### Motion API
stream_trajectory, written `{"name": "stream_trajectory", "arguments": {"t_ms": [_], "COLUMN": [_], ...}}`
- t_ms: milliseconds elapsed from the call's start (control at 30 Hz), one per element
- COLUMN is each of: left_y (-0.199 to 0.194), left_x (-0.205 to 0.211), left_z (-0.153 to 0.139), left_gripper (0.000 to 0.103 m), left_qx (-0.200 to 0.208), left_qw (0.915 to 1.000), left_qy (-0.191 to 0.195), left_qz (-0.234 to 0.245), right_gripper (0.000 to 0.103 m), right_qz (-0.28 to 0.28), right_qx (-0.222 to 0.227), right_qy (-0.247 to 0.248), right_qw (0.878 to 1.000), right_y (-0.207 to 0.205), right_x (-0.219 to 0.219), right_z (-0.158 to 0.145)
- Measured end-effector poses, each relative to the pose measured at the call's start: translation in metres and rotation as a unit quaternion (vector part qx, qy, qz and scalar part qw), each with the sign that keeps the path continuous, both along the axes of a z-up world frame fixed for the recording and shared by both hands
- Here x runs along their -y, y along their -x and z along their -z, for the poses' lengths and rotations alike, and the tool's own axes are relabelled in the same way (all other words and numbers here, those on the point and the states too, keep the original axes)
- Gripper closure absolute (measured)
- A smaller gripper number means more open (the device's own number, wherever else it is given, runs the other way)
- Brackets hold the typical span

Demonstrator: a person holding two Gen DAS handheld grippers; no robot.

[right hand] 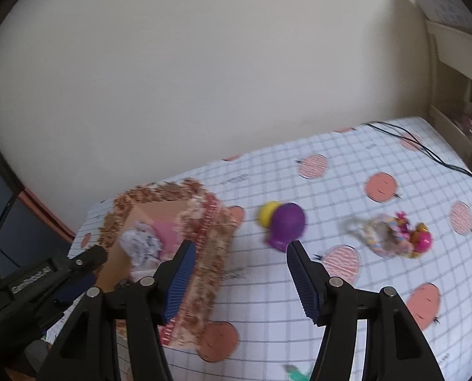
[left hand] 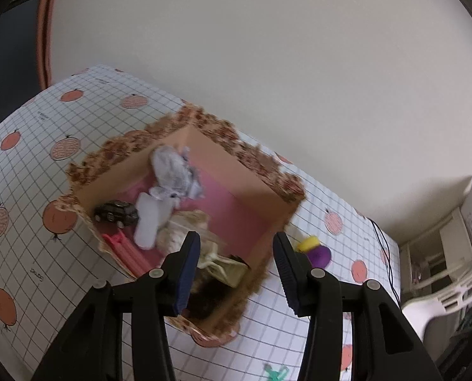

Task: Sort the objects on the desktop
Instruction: 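Move both tools away from the box toward the green figure and doll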

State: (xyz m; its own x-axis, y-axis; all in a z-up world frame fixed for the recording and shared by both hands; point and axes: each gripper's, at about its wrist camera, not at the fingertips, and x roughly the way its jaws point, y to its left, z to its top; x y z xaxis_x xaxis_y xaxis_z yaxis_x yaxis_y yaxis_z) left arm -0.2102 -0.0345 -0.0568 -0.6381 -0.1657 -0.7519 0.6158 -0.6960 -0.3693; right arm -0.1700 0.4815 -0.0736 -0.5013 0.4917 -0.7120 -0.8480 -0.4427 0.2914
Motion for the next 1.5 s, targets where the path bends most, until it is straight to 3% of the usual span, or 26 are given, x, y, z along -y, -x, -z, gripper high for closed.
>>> {"name": "stream_trajectory", "arguments": {"t_ms": [300, 400, 567, 767, 967, 1067, 1367, 1500], "left_y": [0.016, 0.022, 0.034, 0.041, 0.050, 0.052, 0.057, 0.057], "left_x": [-0.045, -0.061, -0.086, -0.105, -0.127, -0.136, -0.162, -0.169], "left_z": [-0.001, 0.004, 0.020, 0.040, 0.057, 0.070, 0.105, 0.118], "left_gripper": [0.048, 0.048, 0.048, 0.048, 0.048, 0.048, 0.048, 0.048], "left_qx": [0.014, 0.024, 0.058, 0.094, 0.126, 0.148, 0.221, 0.239], "left_qw": [0.9982, 0.9962, 0.9922, 0.9867, 0.9781, 0.9725, 0.9513, 0.9447], "left_qy": [-0.009, -0.015, -0.013, -0.022, -0.021, -0.037, -0.033, -0.041], "left_qz": [0.058, 0.082, 0.110, 0.131, 0.164, 0.176, 0.212, 0.221], "right_gripper": [0.039, 0.039, 0.038, 0.035, 0.035, 0.034, 0.034, 0.034], "right_qz": [0.059, 0.092, 0.145, 0.184, 0.200, 0.196, 0.197, 0.191], "right_qx": [0.052, 0.067, 0.049, 0.076, 0.105, 0.115, 0.125, 0.151], "right_qy": [0.031, 0.061, 0.100, 0.146, 0.175, 0.182, 0.197, 0.213], "right_qw": [0.996, 0.992, 0.983, 0.969, 0.958, 0.957, 0.952, 0.946], "right_y": [-0.045, -0.063, -0.095, -0.119, -0.134, -0.135, -0.134, -0.128], "right_x": [-0.013, -0.021, -0.024, -0.025, -0.026, -0.024, -0.023, -0.025], "right_z": [-0.002, 0.004, 0.009, 0.022, 0.036, 0.039, 0.044, 0.057]}}
